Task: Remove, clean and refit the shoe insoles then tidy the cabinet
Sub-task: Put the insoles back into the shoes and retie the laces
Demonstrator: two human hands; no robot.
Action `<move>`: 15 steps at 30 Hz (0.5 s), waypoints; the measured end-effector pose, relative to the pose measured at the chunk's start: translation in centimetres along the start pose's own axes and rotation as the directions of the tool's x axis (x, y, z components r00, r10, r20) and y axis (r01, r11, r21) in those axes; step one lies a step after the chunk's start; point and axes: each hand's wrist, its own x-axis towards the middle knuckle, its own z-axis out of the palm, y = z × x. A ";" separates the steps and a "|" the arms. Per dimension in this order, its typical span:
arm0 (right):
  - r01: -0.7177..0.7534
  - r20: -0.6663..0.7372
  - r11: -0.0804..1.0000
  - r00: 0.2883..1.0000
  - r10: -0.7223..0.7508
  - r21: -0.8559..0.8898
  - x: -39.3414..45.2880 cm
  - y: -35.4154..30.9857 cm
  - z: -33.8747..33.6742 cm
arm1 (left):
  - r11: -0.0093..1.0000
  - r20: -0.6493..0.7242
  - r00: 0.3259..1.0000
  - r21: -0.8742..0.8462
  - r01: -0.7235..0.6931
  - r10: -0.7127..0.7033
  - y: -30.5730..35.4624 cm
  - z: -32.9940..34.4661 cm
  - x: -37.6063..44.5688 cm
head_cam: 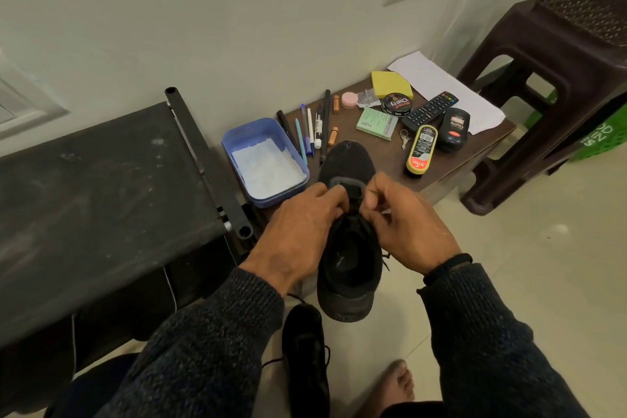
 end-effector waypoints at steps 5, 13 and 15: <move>-0.031 -0.094 0.991 0.995 0.043 0.127 0.7 -0.4 0.5 | 0.987 -0.174 0.977 -0.128 0.099 -0.121 0.0 1.1 0.1; -0.103 -0.017 0.980 0.994 0.107 0.169 1.4 0.6 -0.6 | 0.962 -0.174 0.964 -0.220 0.162 -0.202 -0.1 1.0 0.2; -0.108 0.017 0.985 0.994 0.107 0.131 1.9 1.1 -0.9 | 0.953 -0.122 0.966 -0.230 0.197 -0.229 0.0 0.8 0.6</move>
